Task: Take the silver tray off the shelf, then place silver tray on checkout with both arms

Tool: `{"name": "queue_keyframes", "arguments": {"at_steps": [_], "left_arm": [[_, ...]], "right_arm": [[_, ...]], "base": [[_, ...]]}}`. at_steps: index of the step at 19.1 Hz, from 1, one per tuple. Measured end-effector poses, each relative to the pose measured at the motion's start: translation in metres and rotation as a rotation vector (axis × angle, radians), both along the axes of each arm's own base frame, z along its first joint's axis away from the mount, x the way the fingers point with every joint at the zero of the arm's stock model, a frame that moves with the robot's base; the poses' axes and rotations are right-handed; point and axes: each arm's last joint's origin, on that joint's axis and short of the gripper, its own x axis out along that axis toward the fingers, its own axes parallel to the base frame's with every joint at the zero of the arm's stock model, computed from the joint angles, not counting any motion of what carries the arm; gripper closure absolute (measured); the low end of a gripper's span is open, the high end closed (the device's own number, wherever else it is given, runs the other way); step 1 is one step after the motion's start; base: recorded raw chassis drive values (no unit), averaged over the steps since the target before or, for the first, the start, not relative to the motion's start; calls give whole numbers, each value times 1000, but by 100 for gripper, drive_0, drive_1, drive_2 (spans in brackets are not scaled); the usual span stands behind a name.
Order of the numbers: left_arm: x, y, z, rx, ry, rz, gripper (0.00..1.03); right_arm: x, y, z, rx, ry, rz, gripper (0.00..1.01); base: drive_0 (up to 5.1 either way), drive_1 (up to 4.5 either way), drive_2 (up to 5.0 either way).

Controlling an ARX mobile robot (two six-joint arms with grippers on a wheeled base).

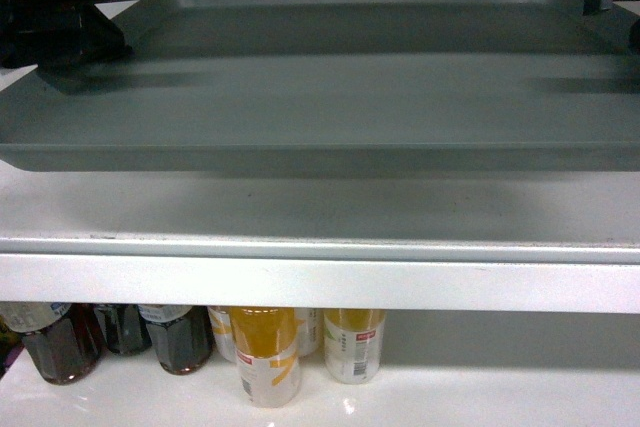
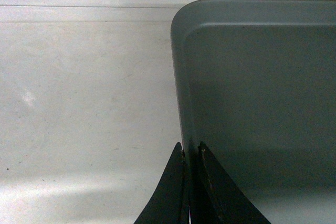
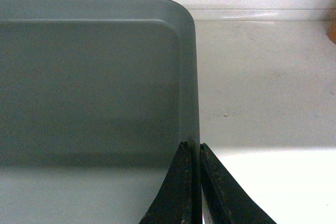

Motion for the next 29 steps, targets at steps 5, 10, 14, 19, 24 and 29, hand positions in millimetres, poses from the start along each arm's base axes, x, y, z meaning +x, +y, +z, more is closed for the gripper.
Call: {"name": "queue_keyframes", "arguments": {"at_steps": [5,10,14,19,24,29], "left_arm": [[0,0,0,1,0,1,99],[0,0,0,1,0,1,99],[0,0,0,2,0,1,99],[0,0,0,2,0,1,99],[0,0,0,3,1,1,99],[0,0,1,5,0,3,99]], "right_arm": [[0,0,0,0,-1,0,99],[0,0,0,0,-1,0,99],[0,0,0,0,-1,0,99],[0,0,0,0,-1,0,99],[0,0,0,0,0,0,99],[0,0,0,0,-1,1,99]], "base": [[0,0,0],[0,0,0],[0,0,0],[0,0,0],[7,-254,267],[3,-422,429]]}}
